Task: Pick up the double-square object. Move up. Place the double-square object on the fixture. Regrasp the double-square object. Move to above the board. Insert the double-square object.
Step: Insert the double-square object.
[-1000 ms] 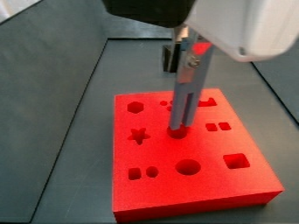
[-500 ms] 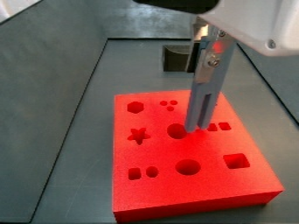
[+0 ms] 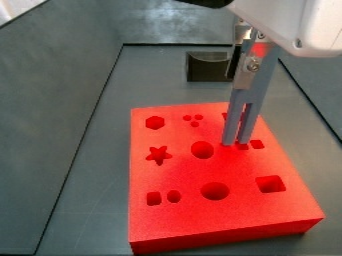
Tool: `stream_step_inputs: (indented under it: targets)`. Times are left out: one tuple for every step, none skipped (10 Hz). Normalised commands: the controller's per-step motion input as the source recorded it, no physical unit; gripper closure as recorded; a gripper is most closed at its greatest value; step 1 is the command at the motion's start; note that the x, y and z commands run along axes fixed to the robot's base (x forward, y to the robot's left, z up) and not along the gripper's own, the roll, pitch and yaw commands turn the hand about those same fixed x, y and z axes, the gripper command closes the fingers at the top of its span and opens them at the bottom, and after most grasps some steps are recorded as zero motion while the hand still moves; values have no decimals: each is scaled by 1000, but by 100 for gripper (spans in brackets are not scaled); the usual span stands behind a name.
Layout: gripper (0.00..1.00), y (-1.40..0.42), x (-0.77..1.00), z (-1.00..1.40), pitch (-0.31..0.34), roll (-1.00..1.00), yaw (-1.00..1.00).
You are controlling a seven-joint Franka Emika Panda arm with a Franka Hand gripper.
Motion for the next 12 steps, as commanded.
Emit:
stream_step_inputs:
  targets:
    - [100,-229,860,-209,93,99,-71]
    - [100,-229,903,-126,154,101,0]
    - [100,-229,860,-69,187,116,0]
    - [100,-123,920,-154,187,104,0]
    - [100,0,886,-183,173,107,0]
    - [100,14,749,-143,190,179,-69]
    - [100,54,703,-117,241,260,-97]
    - [100,0,957,-254,144,166,-40]
    - [100,0,963,-260,121,130,-3]
    - [100,0,849,-246,129,133,0]
    - [100,0,1000,-331,91,90,0]
    - [100,0,1000,-323,69,71,0]
